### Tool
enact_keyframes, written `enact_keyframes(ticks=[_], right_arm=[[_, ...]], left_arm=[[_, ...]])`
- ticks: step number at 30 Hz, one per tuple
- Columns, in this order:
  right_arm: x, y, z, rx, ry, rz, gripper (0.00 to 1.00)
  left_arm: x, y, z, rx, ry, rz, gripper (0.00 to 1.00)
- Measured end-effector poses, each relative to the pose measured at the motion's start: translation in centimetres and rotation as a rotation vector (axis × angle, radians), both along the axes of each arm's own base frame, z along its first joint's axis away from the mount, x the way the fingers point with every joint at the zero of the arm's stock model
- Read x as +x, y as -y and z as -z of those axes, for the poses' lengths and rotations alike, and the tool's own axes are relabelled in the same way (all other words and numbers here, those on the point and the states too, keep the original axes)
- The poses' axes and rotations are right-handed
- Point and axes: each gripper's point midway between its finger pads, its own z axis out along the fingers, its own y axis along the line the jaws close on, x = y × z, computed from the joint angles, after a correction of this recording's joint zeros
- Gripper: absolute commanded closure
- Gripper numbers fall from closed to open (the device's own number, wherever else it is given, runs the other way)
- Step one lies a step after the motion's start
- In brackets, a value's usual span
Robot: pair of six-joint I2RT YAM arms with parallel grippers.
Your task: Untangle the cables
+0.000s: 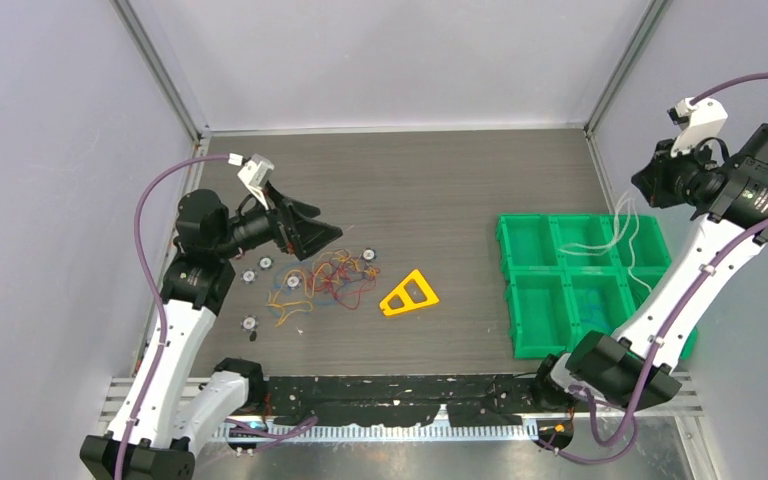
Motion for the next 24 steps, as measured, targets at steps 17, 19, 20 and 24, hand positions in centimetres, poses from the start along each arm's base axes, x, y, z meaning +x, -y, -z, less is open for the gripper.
enact_keyframes(ticks=[17, 19, 20, 24], right_arm=[[-1.1, 13.2, 7.2, -0.21, -0.232, 0.234, 0.95], [-0.3, 14.3, 8.0, -0.211, -0.236, 0.239, 0.95], [0.1, 14.7, 8.4, -0.209, -0.238, 0.241, 0.95], [1.7, 16.6, 9.8, -0.201, -0.237, 0.247, 0.95]], left_arm=[[0.7, 0.4, 1.9, 0.009, -0.069, 0.02, 0.02], [0.7, 0.4, 2.0, 0.011, -0.072, 0.022, 0.03], [0.7, 0.4, 2.0, 0.012, -0.072, 0.023, 0.03], [0.7, 0.5, 2.0, 0.016, -0.072, 0.025, 0.03]])
